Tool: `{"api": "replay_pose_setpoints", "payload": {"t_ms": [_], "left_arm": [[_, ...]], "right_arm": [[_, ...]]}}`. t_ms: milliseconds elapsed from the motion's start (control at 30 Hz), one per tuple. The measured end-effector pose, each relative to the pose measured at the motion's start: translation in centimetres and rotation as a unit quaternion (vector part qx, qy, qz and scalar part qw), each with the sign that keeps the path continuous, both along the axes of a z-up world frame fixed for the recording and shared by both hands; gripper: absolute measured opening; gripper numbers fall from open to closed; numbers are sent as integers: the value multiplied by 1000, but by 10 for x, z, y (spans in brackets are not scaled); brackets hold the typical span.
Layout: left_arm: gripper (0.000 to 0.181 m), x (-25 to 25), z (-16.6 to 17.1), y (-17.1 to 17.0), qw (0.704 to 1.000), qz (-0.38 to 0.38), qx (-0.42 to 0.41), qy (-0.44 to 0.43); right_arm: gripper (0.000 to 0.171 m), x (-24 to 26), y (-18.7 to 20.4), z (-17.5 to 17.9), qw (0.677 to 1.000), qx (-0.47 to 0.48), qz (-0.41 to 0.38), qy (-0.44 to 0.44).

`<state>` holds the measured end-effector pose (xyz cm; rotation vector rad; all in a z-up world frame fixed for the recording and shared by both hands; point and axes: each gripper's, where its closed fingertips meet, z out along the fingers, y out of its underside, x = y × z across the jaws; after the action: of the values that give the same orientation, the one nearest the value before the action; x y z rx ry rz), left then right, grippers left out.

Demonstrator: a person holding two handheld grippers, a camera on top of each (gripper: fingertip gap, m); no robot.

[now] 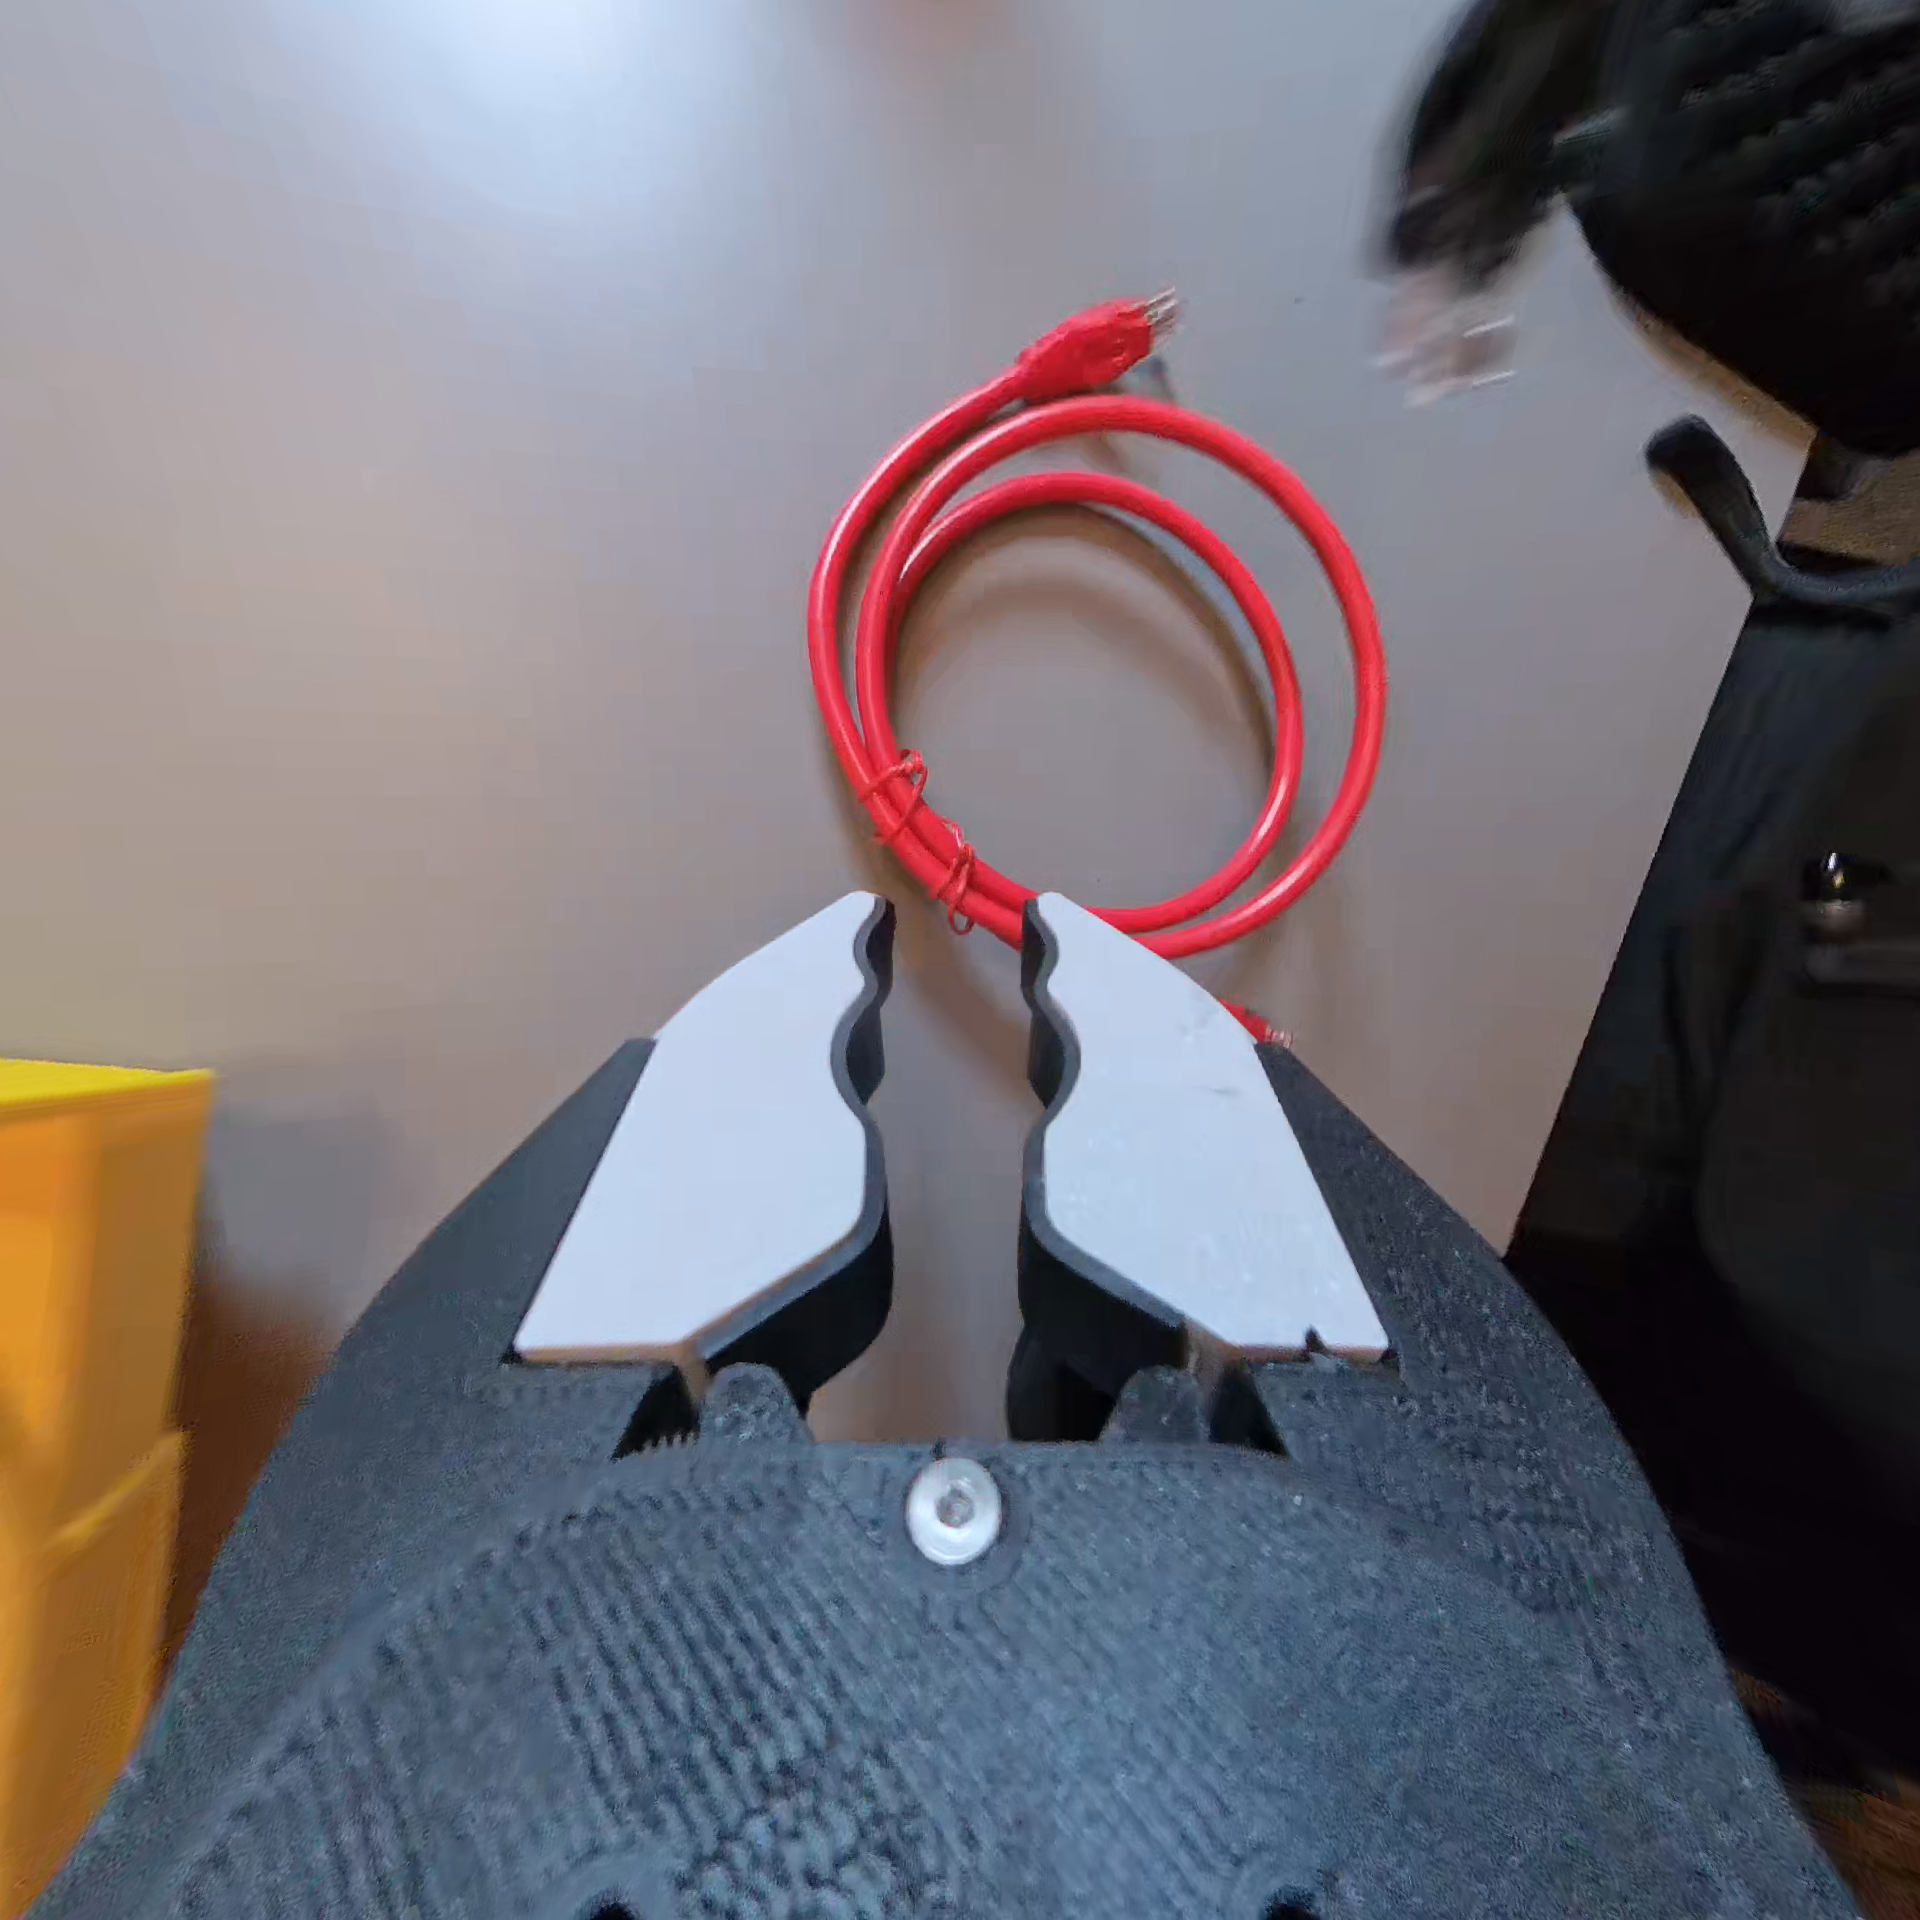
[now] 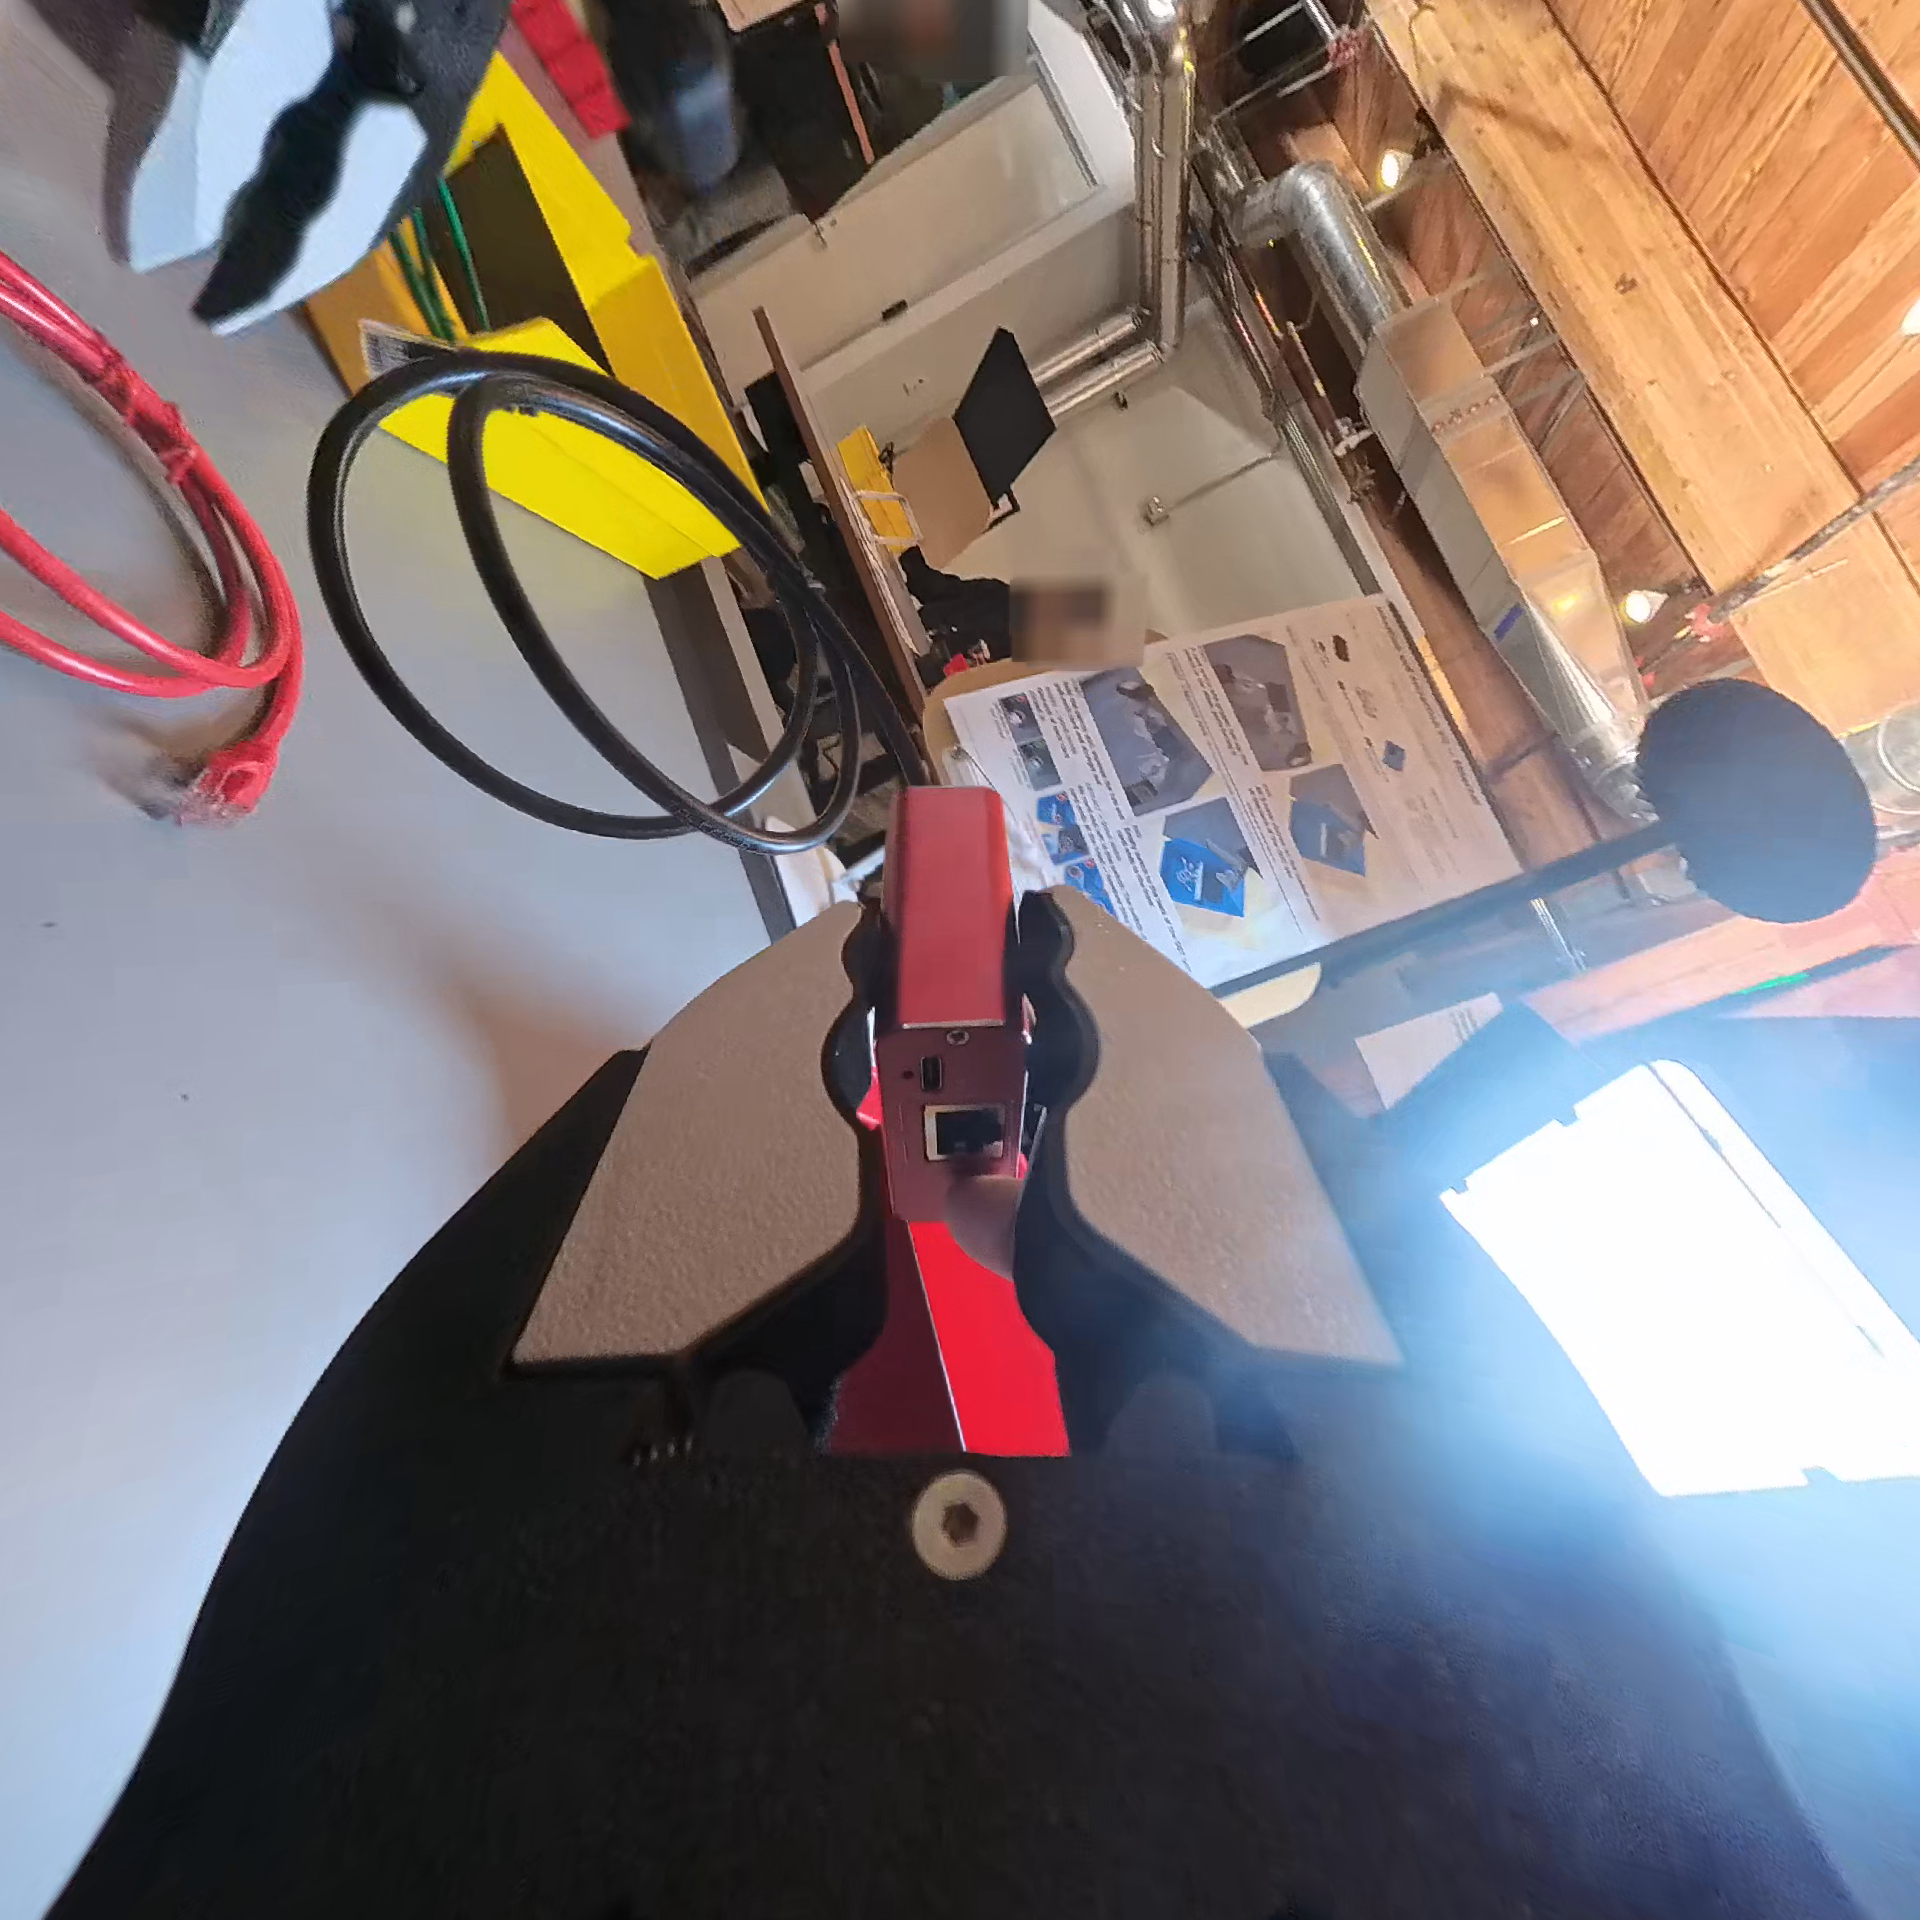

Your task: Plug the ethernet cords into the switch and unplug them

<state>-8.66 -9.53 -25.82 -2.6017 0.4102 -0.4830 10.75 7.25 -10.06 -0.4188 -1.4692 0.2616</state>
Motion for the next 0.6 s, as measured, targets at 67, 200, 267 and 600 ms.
{"api": "replay_pose_setpoints", "payload": {"t_ms": [67, 200, 267, 600], "left_arm": [[26, -6, 14, 5, 998, -11, 58, 37], [35, 4, 21, 40, 988, -60, 139, 38], [37, 4, 22, 65, 973, -86, 204, 61], [52, 102, 92, 97, 863, -207, 439, -138]], "right_arm": [[25, -11, -6, -3, 1000, 2, 12, -6], [25, -27, -16, -4, 999, -3, 33, -13], [25, -32, -24, -3, 999, -10, 47, -13], [25, -61, -92, -7, 958, -174, 227, -14]]}}
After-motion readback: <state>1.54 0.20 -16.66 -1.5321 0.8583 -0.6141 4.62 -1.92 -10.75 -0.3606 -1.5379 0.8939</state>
